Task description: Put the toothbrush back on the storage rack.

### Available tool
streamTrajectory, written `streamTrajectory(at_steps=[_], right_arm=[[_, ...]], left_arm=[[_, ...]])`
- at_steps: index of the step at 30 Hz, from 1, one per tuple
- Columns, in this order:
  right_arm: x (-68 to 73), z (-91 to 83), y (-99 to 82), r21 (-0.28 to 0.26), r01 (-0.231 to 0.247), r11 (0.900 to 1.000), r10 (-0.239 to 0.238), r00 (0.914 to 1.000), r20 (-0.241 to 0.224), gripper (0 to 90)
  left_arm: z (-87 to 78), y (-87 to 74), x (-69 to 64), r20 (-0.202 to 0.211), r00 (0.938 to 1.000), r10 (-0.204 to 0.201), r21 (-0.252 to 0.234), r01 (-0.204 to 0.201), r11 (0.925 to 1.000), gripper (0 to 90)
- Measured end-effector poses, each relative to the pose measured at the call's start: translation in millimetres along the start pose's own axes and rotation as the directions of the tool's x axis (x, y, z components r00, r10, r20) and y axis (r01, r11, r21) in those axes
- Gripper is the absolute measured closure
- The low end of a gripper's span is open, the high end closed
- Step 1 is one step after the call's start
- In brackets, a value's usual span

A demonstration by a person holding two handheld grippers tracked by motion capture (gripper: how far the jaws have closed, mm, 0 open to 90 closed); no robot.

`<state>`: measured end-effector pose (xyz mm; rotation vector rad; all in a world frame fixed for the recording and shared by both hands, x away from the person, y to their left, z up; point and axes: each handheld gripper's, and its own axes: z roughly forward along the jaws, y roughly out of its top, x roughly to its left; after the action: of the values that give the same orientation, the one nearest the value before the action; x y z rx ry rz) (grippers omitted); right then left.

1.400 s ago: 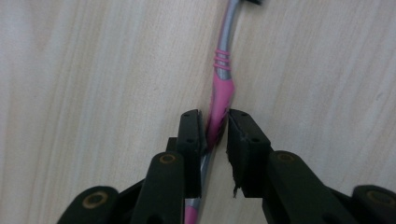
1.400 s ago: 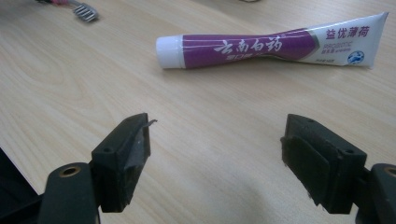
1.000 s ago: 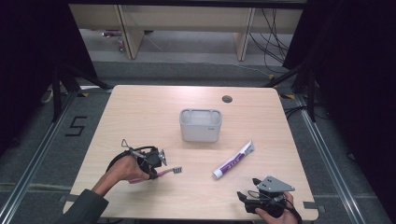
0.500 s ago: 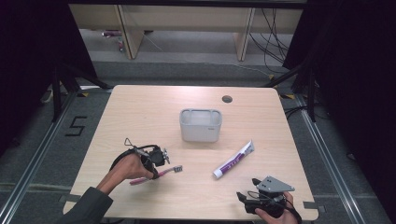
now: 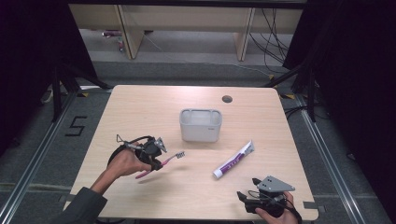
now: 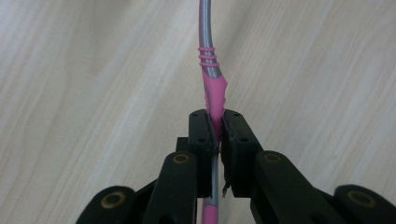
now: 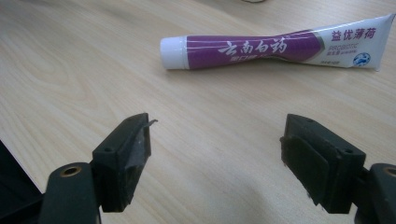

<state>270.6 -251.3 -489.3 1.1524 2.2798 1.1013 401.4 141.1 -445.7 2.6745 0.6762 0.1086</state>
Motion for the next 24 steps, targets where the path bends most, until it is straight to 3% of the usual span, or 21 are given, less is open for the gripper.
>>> streamTrajectory(at_steps=[2,5,7,9,10,14,21,22,24], right_arm=[[-0.4,-0.1,0.2,-0.003,0.004,1.0,-0.004,1.0,0.002,24.7],[-0.4,0.3,0.3,-0.003,-0.005,1.0,0.005,1.0,-0.001,24.8],[-0.2,0.4,0.1,-0.002,-0.006,1.0,0.006,1.0,-0.002,24.9],[-0.8,0.4,0.1,0.001,0.0,1.0,0.0,1.0,-0.001,24.9],[-0.8,0.4,0.1,0.001,0.0,1.0,0.0,1.0,-0.001,24.9],[-1.9,0.6,-0.2,-0.007,0.02,0.9998,-0.02,0.9998,0.005,24.9],[-1.8,0.5,-0.5,-0.002,0.003,1.0,-0.003,1.0,-0.008,24.9],[-2.3,-0.2,-0.5,-0.005,0.011,0.9999,-0.011,0.9999,0.009,24.9],[-2.8,-0.2,-0.3,-0.008,0.011,0.9999,-0.011,0.9999,0.012,24.9]], left_arm=[[-2.5,0.1,3.6,0.001,1.0,0.003,-0.051,-0.003,0.9987,82.5],[-4.4,-0.1,3.8,0.005,0.9997,-0.024,-0.109,0.024,0.9938,82.4],[-6.2,0.1,4.7,0.001,0.9991,-0.042,-0.158,0.042,0.9865,82.5],[-11.4,0.6,8.4,-0.036,0.998,-0.052,-0.211,0.043,0.9766,82.5],[-11.4,0.6,8.4,-0.036,0.998,-0.052,-0.211,0.043,0.9766,82.5],[-17.5,1.3,10.0,-0.057,0.9938,-0.096,-0.287,0.075,0.9549,82.5],[-27.8,3.5,13.5,-0.109,0.9859,-0.127,-0.363,0.079,0.9285,82.5],[-28.0,3.5,13.8,-0.114,0.9829,-0.145,-0.386,0.09,0.918,82.5],[-29.4,3.7,15.6,-0.103,0.9833,-0.15,-0.403,0.097,0.9098,82.5]])
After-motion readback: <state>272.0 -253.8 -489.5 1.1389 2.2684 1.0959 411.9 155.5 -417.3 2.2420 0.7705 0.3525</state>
